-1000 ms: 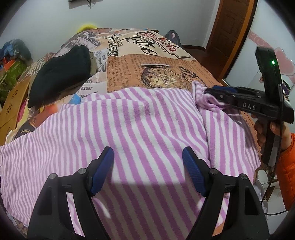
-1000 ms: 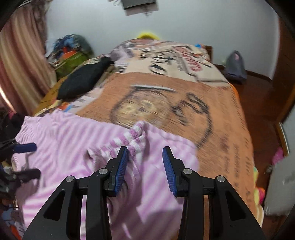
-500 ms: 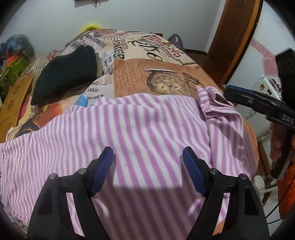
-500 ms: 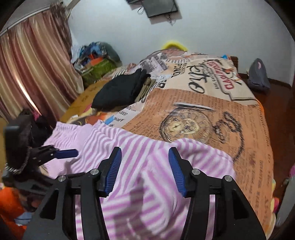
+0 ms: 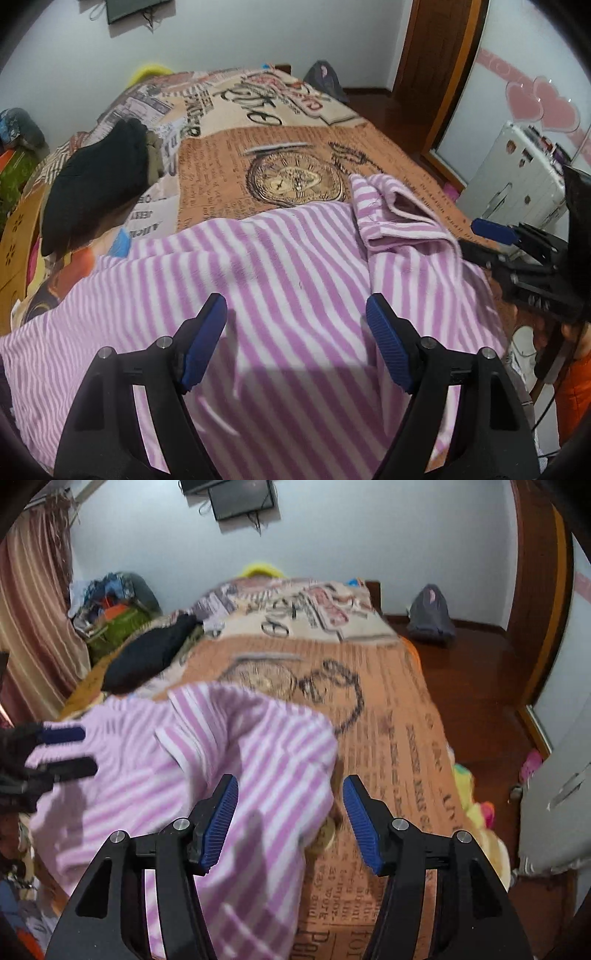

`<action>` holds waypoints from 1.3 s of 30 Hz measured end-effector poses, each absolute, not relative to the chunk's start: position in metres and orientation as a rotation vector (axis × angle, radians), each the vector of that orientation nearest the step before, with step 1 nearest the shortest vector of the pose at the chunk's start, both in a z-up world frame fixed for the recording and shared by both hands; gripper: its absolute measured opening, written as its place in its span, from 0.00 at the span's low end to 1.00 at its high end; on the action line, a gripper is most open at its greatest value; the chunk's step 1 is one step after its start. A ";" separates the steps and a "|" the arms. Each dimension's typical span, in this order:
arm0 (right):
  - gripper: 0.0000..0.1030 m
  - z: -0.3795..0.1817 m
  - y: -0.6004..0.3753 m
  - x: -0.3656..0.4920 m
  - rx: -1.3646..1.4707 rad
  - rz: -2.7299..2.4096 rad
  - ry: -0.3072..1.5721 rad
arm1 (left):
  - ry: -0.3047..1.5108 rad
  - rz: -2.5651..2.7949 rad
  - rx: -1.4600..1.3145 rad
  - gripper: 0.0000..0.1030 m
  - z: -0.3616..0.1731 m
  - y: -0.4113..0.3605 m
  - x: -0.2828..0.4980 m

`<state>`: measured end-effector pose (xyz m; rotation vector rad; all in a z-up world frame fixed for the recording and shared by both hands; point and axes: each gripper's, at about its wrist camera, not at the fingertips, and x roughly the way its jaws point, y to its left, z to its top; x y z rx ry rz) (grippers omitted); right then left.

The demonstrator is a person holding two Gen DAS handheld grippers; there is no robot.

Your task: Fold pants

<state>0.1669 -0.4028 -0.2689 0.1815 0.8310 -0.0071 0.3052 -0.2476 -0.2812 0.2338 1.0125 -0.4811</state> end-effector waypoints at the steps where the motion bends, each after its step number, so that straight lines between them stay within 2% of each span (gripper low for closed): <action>1: 0.54 -0.271 -0.404 0.168 0.181 -0.003 0.834 | 1.019 -0.487 0.241 0.75 -0.284 -0.251 0.309; 9: 0.54 -0.278 -0.389 0.183 0.155 0.089 0.842 | 1.075 -0.517 0.286 0.75 -0.305 -0.280 0.344; 20: 0.54 -0.257 -0.361 0.207 0.167 0.250 0.787 | 1.015 -0.497 0.186 0.75 -0.277 -0.251 0.376; 28: 0.54 -0.259 -0.323 0.231 0.141 0.344 0.823 | 1.010 -0.425 0.169 0.75 -0.275 -0.222 0.395; 39: 0.54 -0.235 -0.333 0.190 0.138 0.244 0.759 | 1.036 -0.500 0.110 0.77 -0.250 -0.206 0.349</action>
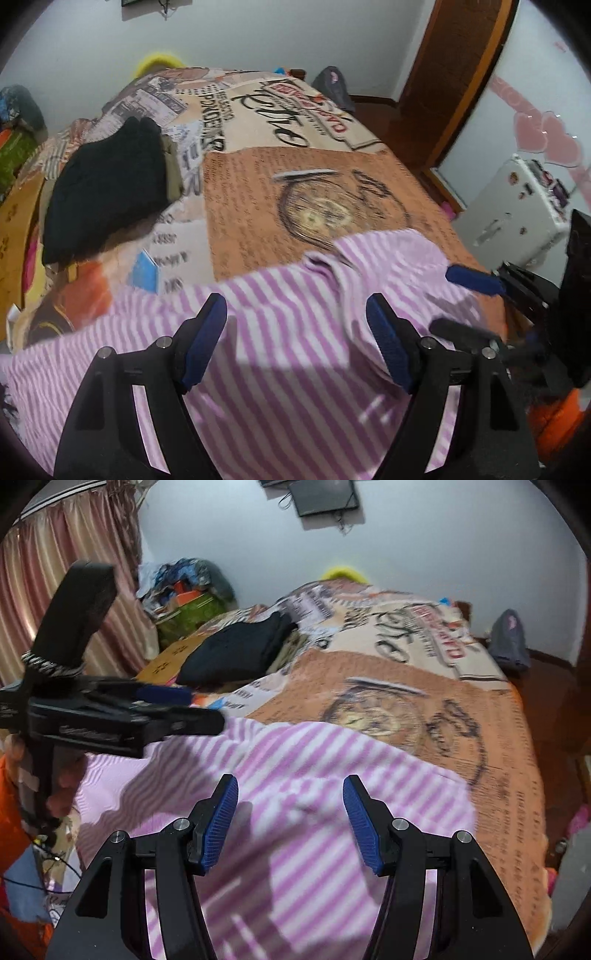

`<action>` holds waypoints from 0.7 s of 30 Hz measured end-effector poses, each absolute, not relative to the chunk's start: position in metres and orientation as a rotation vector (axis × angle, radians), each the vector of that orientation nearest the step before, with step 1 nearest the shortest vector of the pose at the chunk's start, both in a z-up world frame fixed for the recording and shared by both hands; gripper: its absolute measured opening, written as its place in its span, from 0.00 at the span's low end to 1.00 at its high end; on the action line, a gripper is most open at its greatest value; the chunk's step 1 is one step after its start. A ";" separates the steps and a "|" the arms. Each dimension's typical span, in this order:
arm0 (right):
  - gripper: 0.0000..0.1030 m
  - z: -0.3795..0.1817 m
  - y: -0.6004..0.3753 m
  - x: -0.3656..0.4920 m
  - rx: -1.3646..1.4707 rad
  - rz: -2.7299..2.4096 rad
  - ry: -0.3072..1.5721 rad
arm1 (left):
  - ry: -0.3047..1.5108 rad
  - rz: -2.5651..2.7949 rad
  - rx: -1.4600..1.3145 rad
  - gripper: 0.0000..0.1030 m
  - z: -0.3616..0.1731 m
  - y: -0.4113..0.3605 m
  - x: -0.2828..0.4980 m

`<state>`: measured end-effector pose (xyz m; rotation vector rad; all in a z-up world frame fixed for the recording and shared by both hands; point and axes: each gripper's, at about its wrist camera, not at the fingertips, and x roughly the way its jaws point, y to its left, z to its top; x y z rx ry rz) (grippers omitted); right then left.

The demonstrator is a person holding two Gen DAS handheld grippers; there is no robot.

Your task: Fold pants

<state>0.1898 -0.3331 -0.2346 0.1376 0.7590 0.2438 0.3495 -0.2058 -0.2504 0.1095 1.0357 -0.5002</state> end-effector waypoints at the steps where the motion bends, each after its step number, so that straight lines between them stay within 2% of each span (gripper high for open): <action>1: 0.54 -0.233 -0.336 0.183 0.135 0.228 0.754 | 1.048 -0.516 0.093 0.79 -0.249 -0.207 0.341; 12: 0.54 -0.248 -0.359 0.115 0.175 0.124 0.801 | 1.170 -0.589 0.091 0.80 -0.273 -0.242 0.277; 16: 0.54 -0.256 -0.363 0.097 0.208 0.105 0.818 | 1.155 -0.566 0.159 0.80 -0.286 -0.256 0.260; 18: 0.54 -0.261 -0.366 0.090 0.226 0.098 0.826 | 1.129 -0.540 0.205 0.76 -0.289 -0.261 0.258; 21: 0.54 -0.268 -0.368 0.079 0.234 0.079 0.841 | 1.083 -0.512 0.257 0.59 -0.288 -0.267 0.254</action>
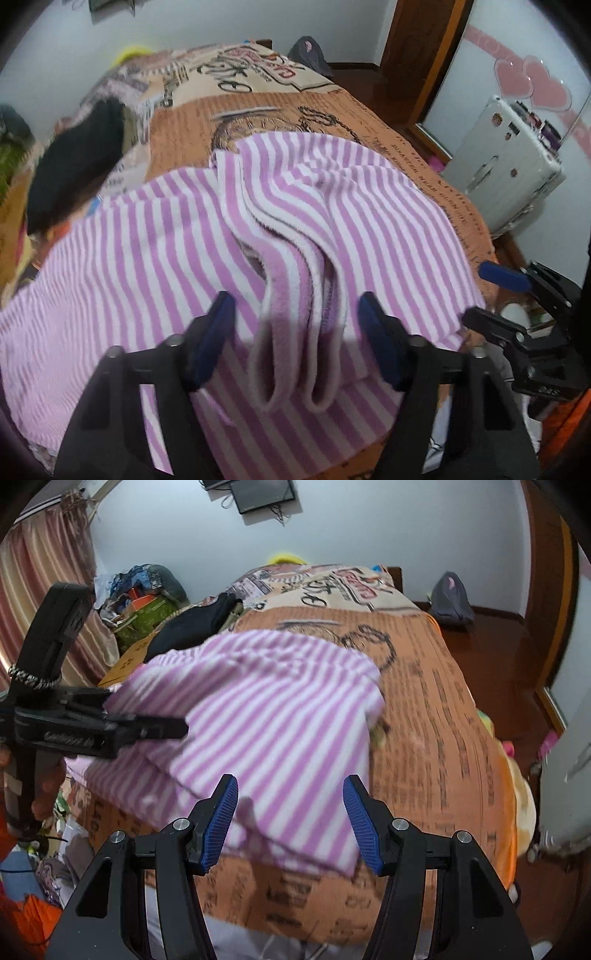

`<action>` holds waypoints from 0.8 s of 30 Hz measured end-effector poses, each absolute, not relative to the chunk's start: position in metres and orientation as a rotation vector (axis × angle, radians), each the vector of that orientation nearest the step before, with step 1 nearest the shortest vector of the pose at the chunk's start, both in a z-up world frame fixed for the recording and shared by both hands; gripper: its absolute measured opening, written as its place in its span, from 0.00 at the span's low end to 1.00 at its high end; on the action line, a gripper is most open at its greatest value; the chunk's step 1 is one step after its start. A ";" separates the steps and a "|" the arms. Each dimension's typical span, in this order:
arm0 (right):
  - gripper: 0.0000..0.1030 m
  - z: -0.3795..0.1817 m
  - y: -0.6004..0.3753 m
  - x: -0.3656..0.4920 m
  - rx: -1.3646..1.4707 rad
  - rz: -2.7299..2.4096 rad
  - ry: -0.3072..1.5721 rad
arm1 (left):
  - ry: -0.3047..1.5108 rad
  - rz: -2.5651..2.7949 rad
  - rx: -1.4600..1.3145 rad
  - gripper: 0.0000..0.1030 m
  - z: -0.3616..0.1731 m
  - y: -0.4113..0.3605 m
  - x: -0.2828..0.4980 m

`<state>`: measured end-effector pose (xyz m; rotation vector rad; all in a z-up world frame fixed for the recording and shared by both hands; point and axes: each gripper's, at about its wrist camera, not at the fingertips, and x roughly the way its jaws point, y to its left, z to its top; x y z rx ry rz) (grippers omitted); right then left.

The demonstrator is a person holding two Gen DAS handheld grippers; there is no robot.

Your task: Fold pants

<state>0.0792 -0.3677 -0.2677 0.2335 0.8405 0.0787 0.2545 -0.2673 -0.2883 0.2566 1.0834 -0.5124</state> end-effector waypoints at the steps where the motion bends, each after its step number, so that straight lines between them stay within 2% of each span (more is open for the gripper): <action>1: 0.54 -0.270 -0.368 0.077 0.231 0.075 0.846 | 1.078 -0.517 0.261 0.50 -0.288 -0.268 0.255; 2: 0.54 -0.272 -0.368 0.076 0.227 0.071 0.853 | 1.075 -0.523 0.267 0.39 -0.287 -0.270 0.254; 4: 0.54 -0.274 -0.367 0.071 0.225 0.069 0.860 | 1.074 -0.528 0.285 0.24 -0.284 -0.272 0.252; 5: 0.54 -0.275 -0.367 0.070 0.226 0.070 0.862 | 1.072 -0.534 0.282 0.12 -0.283 -0.272 0.252; 6: 0.55 -0.276 -0.367 0.069 0.227 0.069 0.861 | 1.077 -0.548 0.269 0.09 -0.280 -0.272 0.251; 10: 0.58 -0.280 -0.366 0.066 0.214 0.061 0.860 | 1.074 -0.581 0.201 0.09 -0.263 -0.270 0.246; 18: 0.58 -0.282 -0.362 0.061 0.195 0.067 0.861 | 1.082 -0.624 0.047 0.08 -0.233 -0.255 0.230; 24: 0.58 -0.280 -0.361 0.056 0.180 0.074 0.849 | 1.134 -0.599 -0.043 0.08 -0.242 -0.231 0.218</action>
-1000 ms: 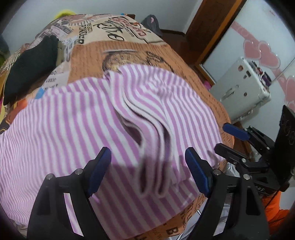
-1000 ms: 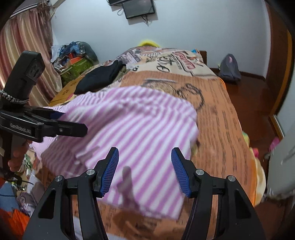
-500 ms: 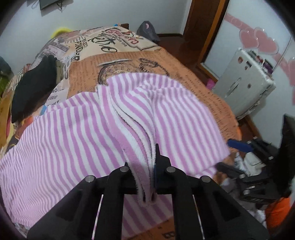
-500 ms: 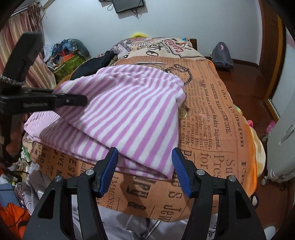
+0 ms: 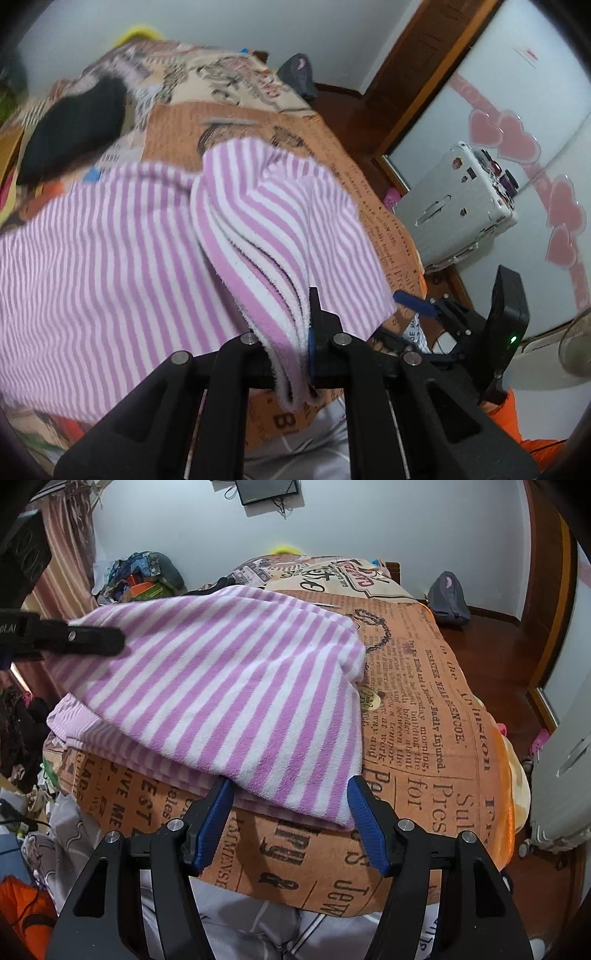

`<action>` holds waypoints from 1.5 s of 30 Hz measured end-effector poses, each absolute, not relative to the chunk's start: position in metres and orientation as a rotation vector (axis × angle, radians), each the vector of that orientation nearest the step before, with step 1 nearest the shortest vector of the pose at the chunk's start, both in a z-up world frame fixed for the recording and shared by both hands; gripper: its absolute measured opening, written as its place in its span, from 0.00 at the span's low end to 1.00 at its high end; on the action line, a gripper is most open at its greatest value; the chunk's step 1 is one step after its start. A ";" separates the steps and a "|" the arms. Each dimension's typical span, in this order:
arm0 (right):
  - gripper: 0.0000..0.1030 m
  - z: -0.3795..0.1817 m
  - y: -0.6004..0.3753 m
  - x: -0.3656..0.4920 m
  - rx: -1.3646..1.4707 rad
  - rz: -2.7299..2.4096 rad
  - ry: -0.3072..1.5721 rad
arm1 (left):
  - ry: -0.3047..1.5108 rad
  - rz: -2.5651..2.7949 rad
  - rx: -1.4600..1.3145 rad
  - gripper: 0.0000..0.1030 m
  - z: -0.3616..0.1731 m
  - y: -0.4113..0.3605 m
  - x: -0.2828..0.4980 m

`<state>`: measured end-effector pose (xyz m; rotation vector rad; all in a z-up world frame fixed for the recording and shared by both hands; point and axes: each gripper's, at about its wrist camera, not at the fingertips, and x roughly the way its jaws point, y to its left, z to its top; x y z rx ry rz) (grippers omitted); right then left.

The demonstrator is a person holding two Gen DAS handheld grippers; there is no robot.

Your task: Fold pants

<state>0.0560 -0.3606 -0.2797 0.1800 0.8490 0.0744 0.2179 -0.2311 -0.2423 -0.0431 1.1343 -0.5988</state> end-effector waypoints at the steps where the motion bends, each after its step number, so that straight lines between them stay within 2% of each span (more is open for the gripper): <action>1: 0.58 -0.279 -0.362 0.055 0.183 0.073 0.847 | 1.152 -0.591 -0.053 0.09 -0.249 -0.227 0.217; 5: 0.58 -0.278 -0.365 0.055 0.190 0.067 0.855 | 1.232 -0.553 -0.053 0.09 -0.283 -0.220 0.215; 9: 0.59 -0.273 -0.366 0.054 0.201 0.080 0.860 | 1.221 -0.571 -0.055 0.12 -0.286 -0.218 0.216; 10: 0.59 -0.271 -0.365 0.053 0.201 0.083 0.858 | 1.214 -0.575 -0.039 0.17 -0.283 -0.220 0.216; 13: 0.59 -0.262 -0.365 0.053 0.198 0.094 0.838 | 1.189 -0.582 0.007 0.43 -0.278 -0.226 0.219; 16: 0.59 -0.251 -0.363 0.058 0.206 0.109 0.805 | 1.181 -0.594 0.034 0.47 -0.277 -0.231 0.227; 19: 0.65 -0.245 -0.365 0.066 0.210 0.108 0.771 | 1.186 -0.604 0.036 0.52 -0.280 -0.235 0.242; 27: 0.65 -0.278 -0.371 0.109 0.216 0.071 0.856 | 1.207 -0.648 0.009 0.52 -0.287 -0.244 0.294; 36: 0.68 -0.293 -0.378 0.113 0.273 0.114 0.879 | 1.203 -0.673 -0.017 0.52 -0.292 -0.254 0.350; 39: 0.68 -0.293 -0.379 0.112 0.282 0.123 0.881 | 1.179 -0.674 -0.016 0.40 -0.289 -0.254 0.358; 41: 0.68 -0.292 -0.377 0.112 0.274 0.123 0.884 | 1.163 -0.661 -0.007 0.20 -0.286 -0.252 0.360; 45: 0.68 -0.282 -0.377 0.112 0.256 0.123 0.873 | 1.120 -0.623 0.003 0.14 -0.276 -0.241 0.359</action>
